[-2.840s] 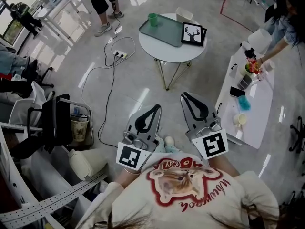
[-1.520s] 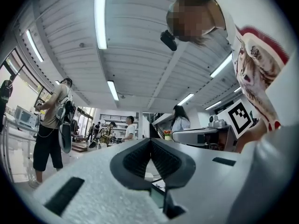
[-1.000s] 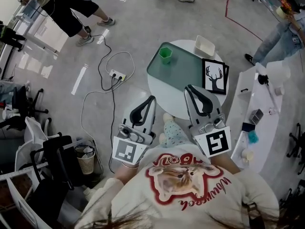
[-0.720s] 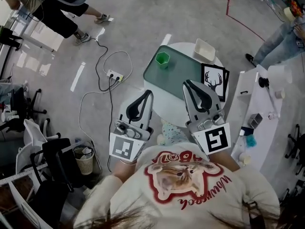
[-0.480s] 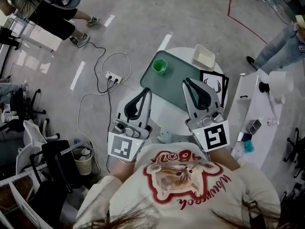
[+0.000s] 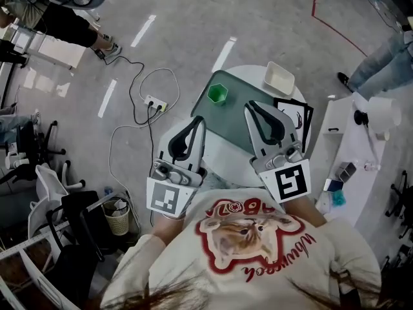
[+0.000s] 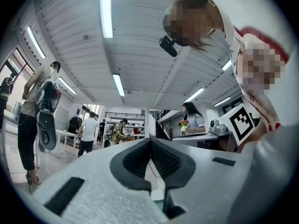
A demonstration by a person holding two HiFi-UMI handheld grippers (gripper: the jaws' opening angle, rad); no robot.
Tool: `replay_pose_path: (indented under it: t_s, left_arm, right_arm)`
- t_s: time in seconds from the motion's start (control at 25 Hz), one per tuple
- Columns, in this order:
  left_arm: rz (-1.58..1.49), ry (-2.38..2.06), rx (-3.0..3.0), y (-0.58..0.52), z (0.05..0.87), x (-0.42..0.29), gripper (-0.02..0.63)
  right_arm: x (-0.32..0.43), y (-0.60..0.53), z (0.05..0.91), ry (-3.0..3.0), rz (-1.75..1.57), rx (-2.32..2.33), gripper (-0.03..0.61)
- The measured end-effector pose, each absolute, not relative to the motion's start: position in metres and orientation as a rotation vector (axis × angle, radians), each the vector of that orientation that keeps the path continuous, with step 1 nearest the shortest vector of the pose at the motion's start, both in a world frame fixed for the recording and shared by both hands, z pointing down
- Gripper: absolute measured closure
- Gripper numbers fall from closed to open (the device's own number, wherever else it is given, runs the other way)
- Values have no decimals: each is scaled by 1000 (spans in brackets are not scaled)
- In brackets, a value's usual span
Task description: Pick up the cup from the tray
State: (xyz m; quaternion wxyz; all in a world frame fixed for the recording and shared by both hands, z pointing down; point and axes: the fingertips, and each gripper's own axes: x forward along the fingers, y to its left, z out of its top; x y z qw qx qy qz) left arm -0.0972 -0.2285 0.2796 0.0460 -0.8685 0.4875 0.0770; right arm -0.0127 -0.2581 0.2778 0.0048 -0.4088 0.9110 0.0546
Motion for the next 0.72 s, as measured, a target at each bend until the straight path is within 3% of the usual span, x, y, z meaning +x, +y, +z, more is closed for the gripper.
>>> replay_pose_path:
  t_s: [0.72]
  left_arm:
    - [190,1517,-2738,-244,323,-116,600]
  right_arm:
    - [-38,-274,348,2942,88,-1242,535]
